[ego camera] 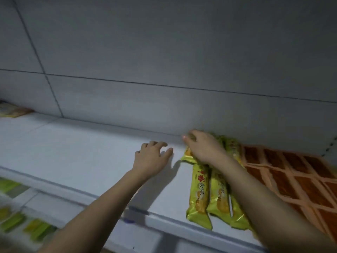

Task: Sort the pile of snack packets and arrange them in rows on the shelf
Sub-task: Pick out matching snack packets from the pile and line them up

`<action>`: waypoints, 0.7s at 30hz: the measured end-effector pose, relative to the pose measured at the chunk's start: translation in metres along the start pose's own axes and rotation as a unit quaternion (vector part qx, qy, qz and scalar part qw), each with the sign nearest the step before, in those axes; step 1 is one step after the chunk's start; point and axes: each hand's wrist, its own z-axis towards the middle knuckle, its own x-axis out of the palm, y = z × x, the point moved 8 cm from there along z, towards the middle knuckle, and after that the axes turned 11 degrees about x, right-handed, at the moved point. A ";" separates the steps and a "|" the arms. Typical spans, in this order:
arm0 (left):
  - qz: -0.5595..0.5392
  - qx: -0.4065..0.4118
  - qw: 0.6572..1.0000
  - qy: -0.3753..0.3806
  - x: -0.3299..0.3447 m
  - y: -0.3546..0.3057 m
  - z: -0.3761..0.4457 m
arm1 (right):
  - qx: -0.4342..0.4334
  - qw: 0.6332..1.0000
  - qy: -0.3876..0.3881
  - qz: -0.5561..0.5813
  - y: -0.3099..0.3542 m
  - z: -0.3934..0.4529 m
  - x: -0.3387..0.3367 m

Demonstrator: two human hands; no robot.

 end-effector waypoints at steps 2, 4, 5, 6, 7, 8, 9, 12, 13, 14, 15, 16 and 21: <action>0.023 -0.039 0.999 0.001 -0.019 0.028 -0.037 | -0.038 0.999 0.030 0.013 0.034 -0.017 0.023; 0.045 -0.075 0.996 -0.001 -0.043 0.056 -0.069 | -0.064 0.996 0.060 0.019 0.066 -0.032 0.045; 0.051 -0.094 0.994 -0.009 -0.058 0.069 -0.083 | -0.078 0.994 0.074 0.018 0.084 -0.039 0.054; 0.055 -0.112 0.992 -0.021 -0.074 0.082 -0.096 | -0.093 0.992 0.086 0.017 0.102 -0.045 0.062; 0.058 -0.129 0.989 -0.034 -0.090 0.093 -0.108 | -0.108 0.989 0.098 0.018 0.121 -0.052 0.069; 0.063 -0.143 0.987 -0.045 -0.106 0.105 -0.121 | -0.124 0.986 0.111 0.018 0.141 -0.059 0.076; 0.070 -0.154 0.984 -0.052 -0.120 0.116 -0.134 | -0.141 0.983 0.120 0.018 0.162 -0.067 0.082; 0.080 -0.180 0.978 -0.072 -0.163 0.152 -0.172 | -0.187 0.974 0.128 0.009 0.225 -0.089 0.100; 0.082 -0.188 0.976 -0.078 -0.177 0.166 -0.186 | -0.198 0.972 0.130 0.005 0.248 -0.096 0.108; 0.088 -0.197 0.973 -0.083 -0.192 0.181 -0.199 | -0.207 0.969 0.133 0.003 0.270 -0.103 0.115; 0.093 -0.205 0.970 -0.087 -0.206 0.197 -0.211 | -0.216 0.967 0.136 0.004 0.292 -0.110 0.123; 0.093 -0.212 0.968 -0.093 -0.219 0.215 -0.224 | -0.225 0.964 0.139 0.005 0.314 -0.117 0.132; 0.074 -0.232 0.960 -0.140 -0.290 0.304 -0.281 | -0.263 0.954 0.147 0.004 0.429 -0.148 0.183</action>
